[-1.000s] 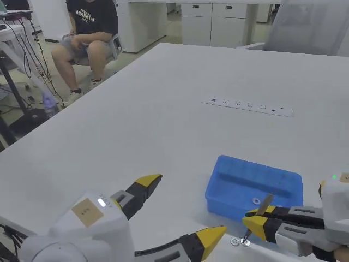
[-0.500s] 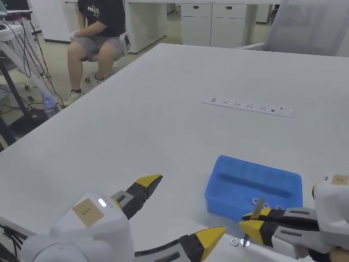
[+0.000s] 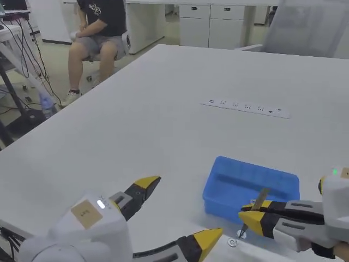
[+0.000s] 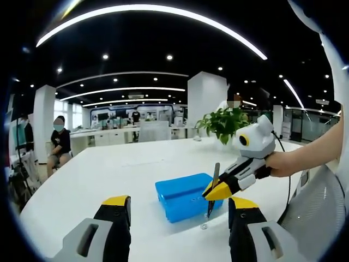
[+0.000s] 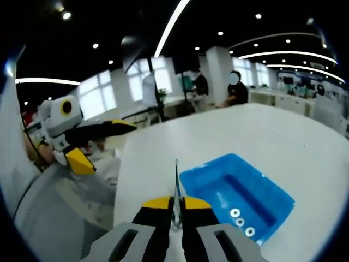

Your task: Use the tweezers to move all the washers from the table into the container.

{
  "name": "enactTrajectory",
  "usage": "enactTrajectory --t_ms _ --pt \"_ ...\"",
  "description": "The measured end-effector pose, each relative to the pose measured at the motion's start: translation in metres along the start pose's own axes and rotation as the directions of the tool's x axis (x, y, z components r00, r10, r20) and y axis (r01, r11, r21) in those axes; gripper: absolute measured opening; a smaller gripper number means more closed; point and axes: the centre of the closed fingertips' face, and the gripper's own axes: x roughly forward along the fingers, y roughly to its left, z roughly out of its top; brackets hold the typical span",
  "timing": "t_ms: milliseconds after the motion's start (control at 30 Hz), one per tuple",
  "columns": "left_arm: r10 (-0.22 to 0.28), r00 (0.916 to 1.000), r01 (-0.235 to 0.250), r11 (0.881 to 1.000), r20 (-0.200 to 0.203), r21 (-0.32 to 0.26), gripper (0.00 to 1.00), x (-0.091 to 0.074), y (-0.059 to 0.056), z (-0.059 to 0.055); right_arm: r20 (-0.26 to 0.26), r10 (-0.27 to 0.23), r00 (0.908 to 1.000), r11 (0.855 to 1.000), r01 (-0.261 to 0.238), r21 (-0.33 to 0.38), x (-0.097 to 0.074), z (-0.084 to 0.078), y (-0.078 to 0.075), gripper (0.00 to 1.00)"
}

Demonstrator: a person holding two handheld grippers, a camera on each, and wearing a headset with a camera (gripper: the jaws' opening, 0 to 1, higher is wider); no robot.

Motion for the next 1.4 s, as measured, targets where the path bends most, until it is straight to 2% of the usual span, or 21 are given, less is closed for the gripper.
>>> enactTrajectory --t_ms 367,567,733,967,1100,1400 --pt "-0.003 1.0000 0.003 1.000 0.004 0.001 0.73 0.000 0.000 0.000 0.075 -0.006 0.9972 1.000 0.004 0.029 -0.002 0.028 -0.009 0.03" --pt "0.000 0.9999 0.000 1.000 0.012 -0.003 0.73 0.000 0.001 0.002 0.140 -0.036 0.9895 0.995 0.022 0.099 0.002 0.045 -0.028 0.03" --pt "0.008 0.9996 -0.007 1.000 0.026 -0.011 0.74 -0.001 0.003 0.004 0.157 -0.091 0.9834 0.986 0.067 0.152 0.006 0.049 -0.049 0.03" --pt "0.008 0.9987 -0.006 1.000 0.050 -0.027 0.76 -0.002 0.003 0.008 0.109 -0.156 0.9818 0.976 0.136 0.168 0.016 0.039 -0.075 0.03" --pt "0.009 0.9976 -0.006 0.999 0.068 -0.043 0.78 -0.003 0.004 0.011 0.061 -0.170 0.9836 0.975 0.159 0.157 0.025 0.028 -0.083 0.03" --pt "-0.003 0.9972 0.008 0.998 0.075 -0.058 0.83 -0.001 0.003 0.011 0.005 -0.170 0.9854 0.982 0.169 0.089 0.040 0.014 -0.092 0.03"
